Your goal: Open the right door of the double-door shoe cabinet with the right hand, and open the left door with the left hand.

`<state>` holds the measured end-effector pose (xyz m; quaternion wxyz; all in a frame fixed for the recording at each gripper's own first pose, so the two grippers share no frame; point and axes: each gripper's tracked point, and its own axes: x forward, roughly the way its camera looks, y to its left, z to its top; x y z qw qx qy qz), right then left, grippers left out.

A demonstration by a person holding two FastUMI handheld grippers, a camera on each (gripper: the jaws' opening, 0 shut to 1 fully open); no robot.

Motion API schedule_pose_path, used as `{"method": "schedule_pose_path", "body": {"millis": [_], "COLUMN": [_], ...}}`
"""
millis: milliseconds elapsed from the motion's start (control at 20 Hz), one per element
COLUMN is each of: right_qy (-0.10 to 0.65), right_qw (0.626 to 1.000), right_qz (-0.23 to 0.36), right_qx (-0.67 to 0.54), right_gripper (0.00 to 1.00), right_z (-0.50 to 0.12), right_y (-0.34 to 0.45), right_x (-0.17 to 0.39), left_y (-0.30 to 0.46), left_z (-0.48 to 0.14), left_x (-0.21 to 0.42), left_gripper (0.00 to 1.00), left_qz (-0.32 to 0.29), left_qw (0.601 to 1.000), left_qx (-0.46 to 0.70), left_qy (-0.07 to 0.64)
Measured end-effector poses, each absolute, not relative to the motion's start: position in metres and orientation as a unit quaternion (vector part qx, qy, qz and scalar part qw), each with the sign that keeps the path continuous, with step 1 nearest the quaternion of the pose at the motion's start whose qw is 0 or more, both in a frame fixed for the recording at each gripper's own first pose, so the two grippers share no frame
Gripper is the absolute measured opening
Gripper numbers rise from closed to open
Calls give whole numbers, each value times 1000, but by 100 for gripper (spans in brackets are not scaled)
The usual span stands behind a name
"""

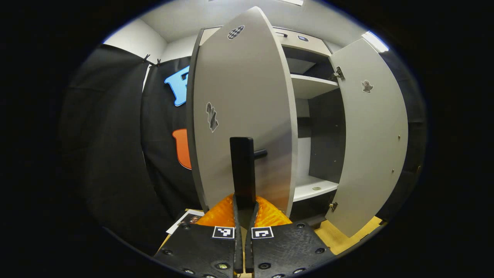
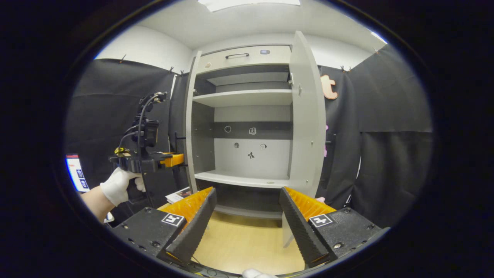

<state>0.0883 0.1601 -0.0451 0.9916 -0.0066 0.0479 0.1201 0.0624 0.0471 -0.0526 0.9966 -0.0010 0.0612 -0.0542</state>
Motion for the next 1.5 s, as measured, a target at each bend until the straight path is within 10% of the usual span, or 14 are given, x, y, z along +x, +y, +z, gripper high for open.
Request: {"method": "schedule_pose_path", "body": {"millis": [750,1500], "right_qy": [53,54], "right_qw": [988,988], "right_qz": [146,145], "right_qx": [-11,-13], "right_gripper": [100,100], "right_z": [-48,-47], "right_y": [208,230], "right_x": [80,78], "left_y": [144,168], "left_z": [-56,-59], "left_x": [44,50], "left_gripper": [0,0], "left_qz": [22,-56], "left_qw": [998,997], "left_qx": [-1,-4], "left_qy": [54,47]}}
